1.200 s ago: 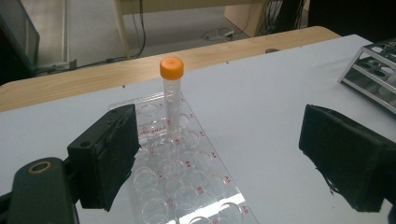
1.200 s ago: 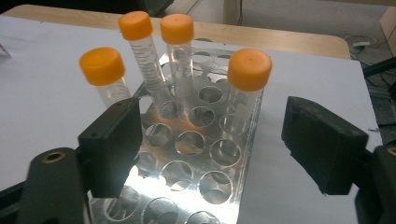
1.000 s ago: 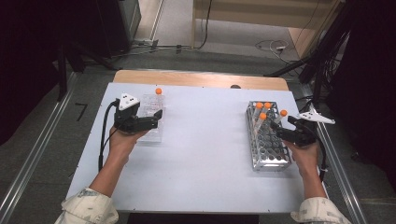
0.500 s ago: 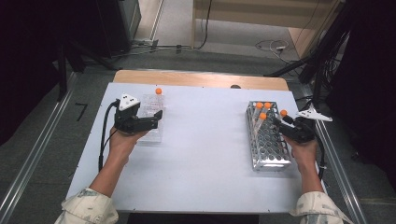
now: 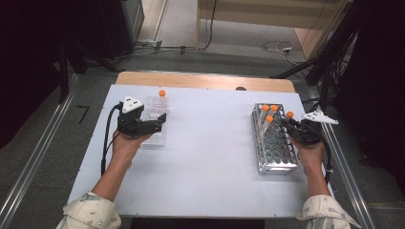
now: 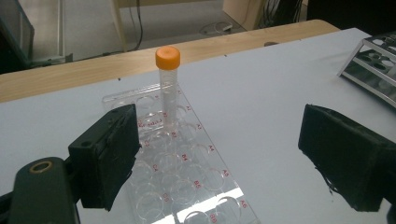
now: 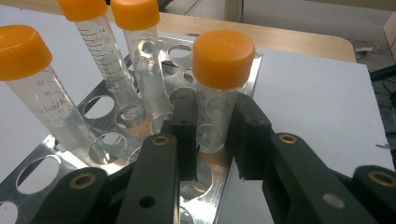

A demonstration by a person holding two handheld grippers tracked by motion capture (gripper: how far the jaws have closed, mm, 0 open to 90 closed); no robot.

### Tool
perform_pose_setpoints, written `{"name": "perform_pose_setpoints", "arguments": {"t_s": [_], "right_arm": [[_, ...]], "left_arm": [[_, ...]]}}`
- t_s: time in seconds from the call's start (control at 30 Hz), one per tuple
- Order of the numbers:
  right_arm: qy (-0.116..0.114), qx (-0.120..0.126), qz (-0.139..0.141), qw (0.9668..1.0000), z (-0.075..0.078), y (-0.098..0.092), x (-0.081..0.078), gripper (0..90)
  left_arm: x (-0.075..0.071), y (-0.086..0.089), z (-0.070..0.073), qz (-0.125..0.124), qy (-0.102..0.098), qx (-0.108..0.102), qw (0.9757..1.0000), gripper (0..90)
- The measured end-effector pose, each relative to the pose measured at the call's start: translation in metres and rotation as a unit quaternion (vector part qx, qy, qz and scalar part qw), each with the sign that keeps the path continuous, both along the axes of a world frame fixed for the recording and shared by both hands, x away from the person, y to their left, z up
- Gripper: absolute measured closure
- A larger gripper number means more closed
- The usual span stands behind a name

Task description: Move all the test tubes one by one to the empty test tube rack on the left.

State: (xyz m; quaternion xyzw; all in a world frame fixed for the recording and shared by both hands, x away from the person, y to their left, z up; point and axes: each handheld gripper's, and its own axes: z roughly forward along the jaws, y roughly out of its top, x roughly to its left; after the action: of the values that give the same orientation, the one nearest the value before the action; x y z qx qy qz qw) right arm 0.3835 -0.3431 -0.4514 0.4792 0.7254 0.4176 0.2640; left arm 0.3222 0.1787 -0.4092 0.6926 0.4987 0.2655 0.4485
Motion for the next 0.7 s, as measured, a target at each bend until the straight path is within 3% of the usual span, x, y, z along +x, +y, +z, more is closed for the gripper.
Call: {"name": "perform_pose_setpoints", "arguments": {"t_s": [0.27, 0.7], "right_arm": [[-0.009, -0.001, -0.005, 0.9999, 0.007, 0.000, -0.003, 71.2], [-0.038, -0.008, -0.011, 0.9992, 0.032, 0.002, -0.009, 71.3]], "left_arm": [[0.000, 0.002, 0.000, 0.002, -0.001, -0.001, 1.0000, 13.4], [-0.001, 0.002, 0.000, 0.002, -0.001, -0.002, 1.0000, 13.5]]}}
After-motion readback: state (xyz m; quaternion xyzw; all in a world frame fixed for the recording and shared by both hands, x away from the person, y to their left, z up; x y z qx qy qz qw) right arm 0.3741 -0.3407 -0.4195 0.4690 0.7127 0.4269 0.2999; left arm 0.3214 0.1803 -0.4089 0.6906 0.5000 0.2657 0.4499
